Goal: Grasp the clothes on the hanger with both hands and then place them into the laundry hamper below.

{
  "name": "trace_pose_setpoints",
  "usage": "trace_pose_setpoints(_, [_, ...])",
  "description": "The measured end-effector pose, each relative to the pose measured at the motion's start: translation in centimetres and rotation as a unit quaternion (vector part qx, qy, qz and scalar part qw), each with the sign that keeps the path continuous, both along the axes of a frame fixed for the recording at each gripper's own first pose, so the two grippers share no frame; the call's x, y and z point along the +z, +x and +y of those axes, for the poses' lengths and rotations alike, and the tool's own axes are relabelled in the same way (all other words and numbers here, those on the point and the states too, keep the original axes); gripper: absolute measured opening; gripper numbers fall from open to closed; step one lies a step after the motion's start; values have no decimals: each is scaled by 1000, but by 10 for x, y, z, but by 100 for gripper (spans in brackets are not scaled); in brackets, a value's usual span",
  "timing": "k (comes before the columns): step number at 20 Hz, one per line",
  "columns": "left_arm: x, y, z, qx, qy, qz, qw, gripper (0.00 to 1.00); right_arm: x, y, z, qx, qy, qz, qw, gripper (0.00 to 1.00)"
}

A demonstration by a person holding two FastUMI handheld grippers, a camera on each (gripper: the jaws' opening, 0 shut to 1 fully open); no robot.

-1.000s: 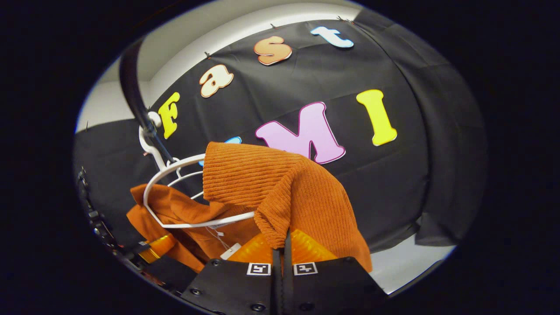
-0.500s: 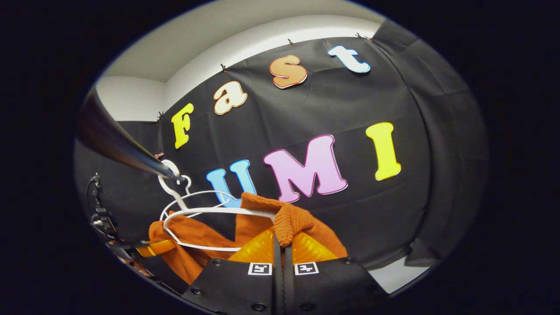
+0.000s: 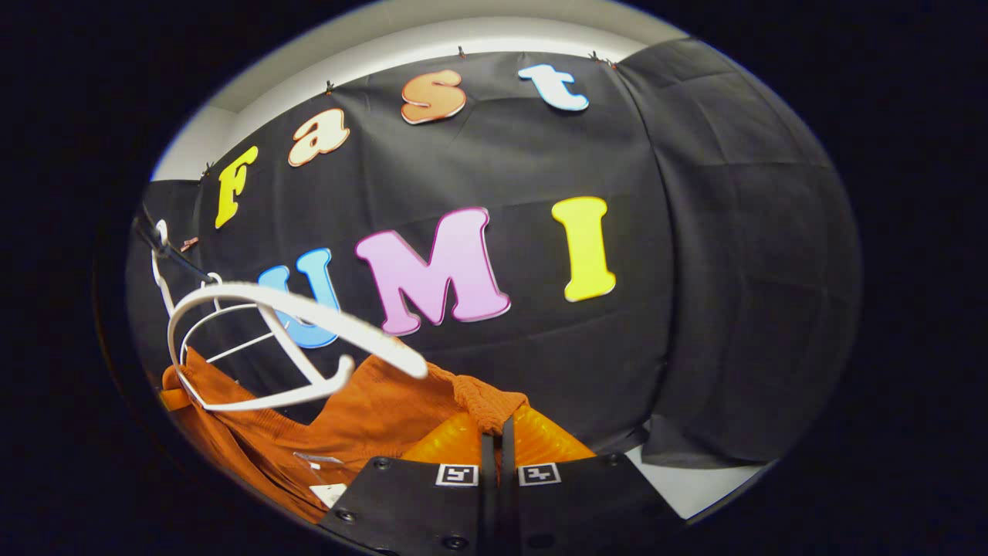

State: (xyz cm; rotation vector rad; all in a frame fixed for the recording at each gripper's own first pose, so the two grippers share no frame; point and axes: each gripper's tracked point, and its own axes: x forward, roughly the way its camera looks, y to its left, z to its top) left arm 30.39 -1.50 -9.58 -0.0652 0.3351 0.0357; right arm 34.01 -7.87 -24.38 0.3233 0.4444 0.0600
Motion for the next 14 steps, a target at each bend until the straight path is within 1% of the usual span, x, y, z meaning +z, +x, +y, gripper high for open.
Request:
trace_pose_setpoints(2, [-8,2,19,17,3,8,1000,5,-17,-16,26,18,27,13,999,4])
trace_pose_setpoints(5, [-30,-5,48,42,9,25,999,5,-28,-45,71,52,80,22,995,4])
trace_pose_setpoints(7, [-51,-13,57,46,10,41,998,5,-29,-63,95,76,106,26,991,4])
trace_pose_setpoints(10, [-82,-28,55,31,8,54,998,5,-22,-90,133,108,164,30,980,4])
trace_pose_setpoints(14, [-107,-44,18,-16,-20,52,998,5,-17,-125,179,149,206,39,966,4])
